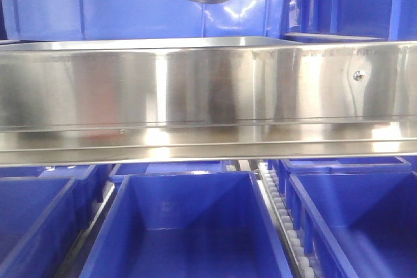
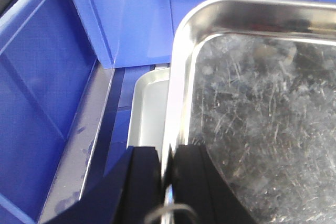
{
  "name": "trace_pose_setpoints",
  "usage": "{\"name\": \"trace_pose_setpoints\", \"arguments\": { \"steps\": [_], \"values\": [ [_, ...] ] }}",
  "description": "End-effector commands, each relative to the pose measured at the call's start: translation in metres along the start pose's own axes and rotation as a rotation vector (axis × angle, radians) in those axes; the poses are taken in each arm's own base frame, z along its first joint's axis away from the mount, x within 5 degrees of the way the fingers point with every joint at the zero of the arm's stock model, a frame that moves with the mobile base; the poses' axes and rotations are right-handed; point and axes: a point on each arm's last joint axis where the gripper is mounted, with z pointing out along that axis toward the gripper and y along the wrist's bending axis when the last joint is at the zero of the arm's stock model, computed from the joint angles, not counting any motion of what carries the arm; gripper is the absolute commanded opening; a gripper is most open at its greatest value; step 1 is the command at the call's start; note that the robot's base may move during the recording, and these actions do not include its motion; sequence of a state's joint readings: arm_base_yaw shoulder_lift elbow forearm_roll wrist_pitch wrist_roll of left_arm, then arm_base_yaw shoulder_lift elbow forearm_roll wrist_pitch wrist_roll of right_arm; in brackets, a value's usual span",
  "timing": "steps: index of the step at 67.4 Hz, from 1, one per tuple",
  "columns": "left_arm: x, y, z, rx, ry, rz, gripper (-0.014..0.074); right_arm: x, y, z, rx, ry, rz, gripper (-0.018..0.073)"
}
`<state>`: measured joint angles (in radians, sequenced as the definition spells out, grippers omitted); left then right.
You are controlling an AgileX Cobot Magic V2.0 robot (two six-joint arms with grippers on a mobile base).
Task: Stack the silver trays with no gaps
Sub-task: 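Position the held tray above the silver tray on the shelf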
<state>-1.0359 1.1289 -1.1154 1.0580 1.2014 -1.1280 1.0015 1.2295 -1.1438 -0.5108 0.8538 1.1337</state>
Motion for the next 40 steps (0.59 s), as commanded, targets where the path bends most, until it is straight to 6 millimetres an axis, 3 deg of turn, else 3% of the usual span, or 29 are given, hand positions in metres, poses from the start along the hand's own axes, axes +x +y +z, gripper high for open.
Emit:
{"name": "trace_pose_setpoints", "arguments": {
  "steps": [1, 33, 40],
  "values": [
    [-0.003, -0.012, -0.002, 0.102, -0.030, -0.005, -0.0016, -0.017, 0.038, -0.015, -0.411, -0.192, -0.018, -0.0022],
    [-0.003, -0.013, -0.002, 0.111, -0.033, -0.006, -0.0016, -0.019, 0.042, -0.017, -0.455, -0.215, -0.020, -0.0022],
    [-0.001, -0.015, 0.000, 0.144, 0.001, -0.031, -0.0016, -0.025, 0.032, -0.011, -0.396, -0.220, 0.001, -0.0015]
  ]
}}
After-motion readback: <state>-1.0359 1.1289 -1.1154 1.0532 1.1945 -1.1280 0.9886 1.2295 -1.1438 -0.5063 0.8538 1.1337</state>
